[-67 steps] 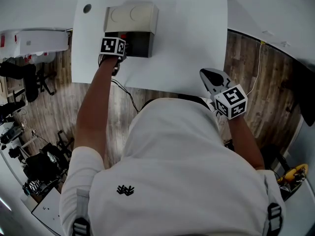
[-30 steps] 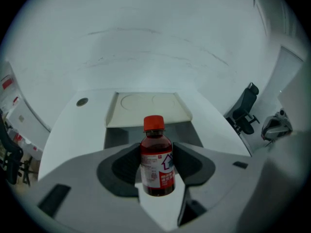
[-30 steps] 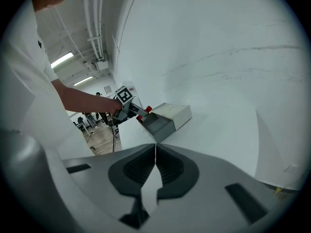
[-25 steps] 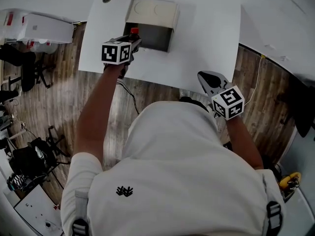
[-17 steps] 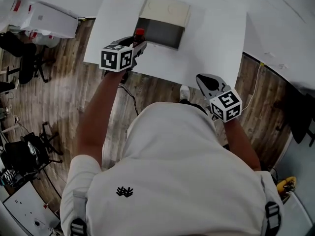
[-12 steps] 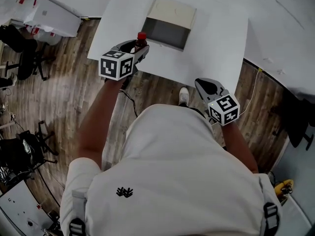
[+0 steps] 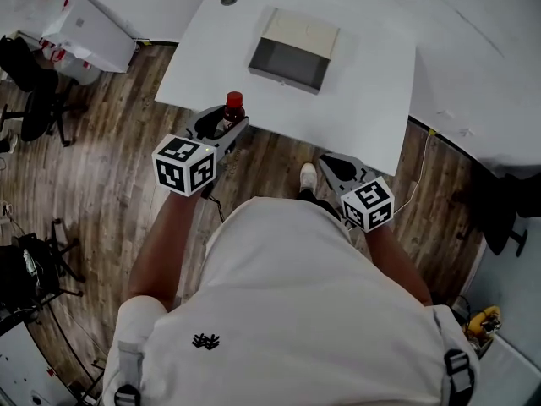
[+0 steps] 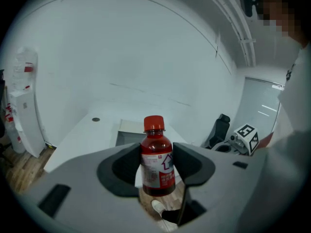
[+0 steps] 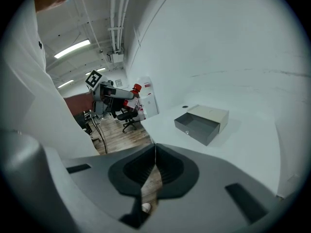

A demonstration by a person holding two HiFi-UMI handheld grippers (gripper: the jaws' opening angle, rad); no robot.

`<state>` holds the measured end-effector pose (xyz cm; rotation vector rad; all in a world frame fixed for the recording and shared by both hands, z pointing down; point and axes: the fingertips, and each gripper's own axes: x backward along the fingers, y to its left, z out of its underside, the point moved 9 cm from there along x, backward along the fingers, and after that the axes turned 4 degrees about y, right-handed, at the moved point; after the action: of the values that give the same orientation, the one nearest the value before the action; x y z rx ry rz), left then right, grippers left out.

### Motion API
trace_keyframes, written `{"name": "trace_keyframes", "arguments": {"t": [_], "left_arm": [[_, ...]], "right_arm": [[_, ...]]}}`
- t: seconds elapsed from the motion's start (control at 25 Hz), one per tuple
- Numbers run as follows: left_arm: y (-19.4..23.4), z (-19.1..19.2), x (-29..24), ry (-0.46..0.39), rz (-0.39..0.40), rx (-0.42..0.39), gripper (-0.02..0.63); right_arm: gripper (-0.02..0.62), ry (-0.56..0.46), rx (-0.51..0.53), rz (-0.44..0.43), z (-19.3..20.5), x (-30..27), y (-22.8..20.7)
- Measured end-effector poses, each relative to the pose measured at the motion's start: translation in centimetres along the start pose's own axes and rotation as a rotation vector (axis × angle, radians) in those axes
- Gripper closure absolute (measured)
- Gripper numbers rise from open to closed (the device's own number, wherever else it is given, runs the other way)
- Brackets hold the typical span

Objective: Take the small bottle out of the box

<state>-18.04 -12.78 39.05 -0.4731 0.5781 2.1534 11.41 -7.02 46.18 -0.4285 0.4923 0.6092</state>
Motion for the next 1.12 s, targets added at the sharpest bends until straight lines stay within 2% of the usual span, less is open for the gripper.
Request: {"name": "trace_keyframes", "arguments": {"t": [0.2,0.48,1.12], "left_arm": [[-1.8,1.6,4.2,-0.051,0.034,-0.017,0.393],[-4.1,3.9,8.2,-0.073,0.071,-0.057,0.393],[-5.6,5.4,10.6,-0.083,0.145,-0.109,0.391]], "right_arm": [[0.588,0.001,-0.005,0.004,0.5,-0.1,3.1],[0.588,-0.024,-0.005,0.034,0.9,1.1,6.2],[0.588,-0.059,0.004,0.101,0.8,3.1,9.5]]}}
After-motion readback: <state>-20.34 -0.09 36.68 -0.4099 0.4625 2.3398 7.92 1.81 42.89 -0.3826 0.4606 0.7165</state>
